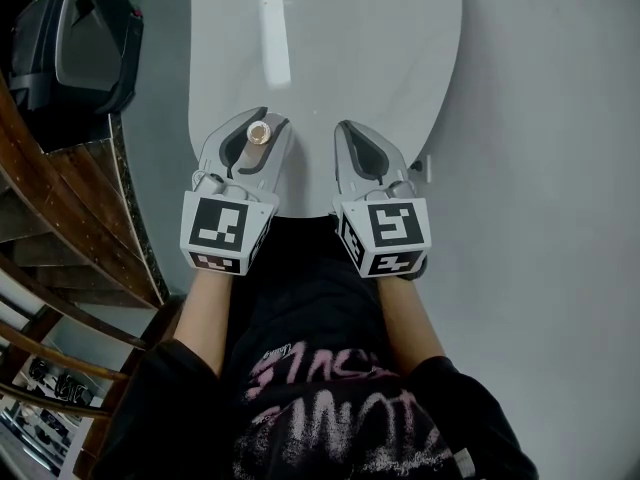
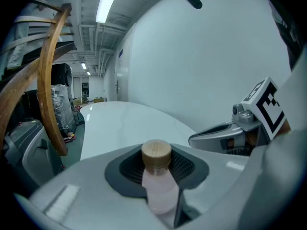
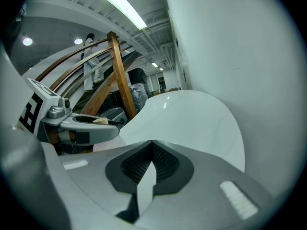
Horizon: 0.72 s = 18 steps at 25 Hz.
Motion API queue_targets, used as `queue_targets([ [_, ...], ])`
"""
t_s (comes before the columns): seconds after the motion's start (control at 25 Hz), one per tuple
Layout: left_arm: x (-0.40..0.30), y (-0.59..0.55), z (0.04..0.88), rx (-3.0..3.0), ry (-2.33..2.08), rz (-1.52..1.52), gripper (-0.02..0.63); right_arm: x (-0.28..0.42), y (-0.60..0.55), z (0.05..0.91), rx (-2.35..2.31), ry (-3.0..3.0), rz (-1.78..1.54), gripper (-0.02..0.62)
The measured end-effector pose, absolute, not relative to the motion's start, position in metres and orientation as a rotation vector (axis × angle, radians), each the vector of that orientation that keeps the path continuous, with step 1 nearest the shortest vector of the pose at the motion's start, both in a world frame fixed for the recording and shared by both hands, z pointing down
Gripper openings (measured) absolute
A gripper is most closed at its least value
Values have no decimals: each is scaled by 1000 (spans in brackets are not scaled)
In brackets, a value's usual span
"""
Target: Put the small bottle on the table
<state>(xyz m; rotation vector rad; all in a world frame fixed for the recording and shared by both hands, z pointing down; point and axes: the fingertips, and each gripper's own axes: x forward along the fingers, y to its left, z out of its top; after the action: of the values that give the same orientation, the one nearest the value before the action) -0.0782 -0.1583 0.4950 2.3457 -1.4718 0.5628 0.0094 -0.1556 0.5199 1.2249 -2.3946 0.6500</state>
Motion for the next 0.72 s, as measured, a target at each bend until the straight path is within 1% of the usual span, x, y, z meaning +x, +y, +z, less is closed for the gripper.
queue_targets([
  [0.72, -81, -159, 511, 2322, -1472, 570, 130, 4, -151, 536, 1201, -2371, 677, 9],
])
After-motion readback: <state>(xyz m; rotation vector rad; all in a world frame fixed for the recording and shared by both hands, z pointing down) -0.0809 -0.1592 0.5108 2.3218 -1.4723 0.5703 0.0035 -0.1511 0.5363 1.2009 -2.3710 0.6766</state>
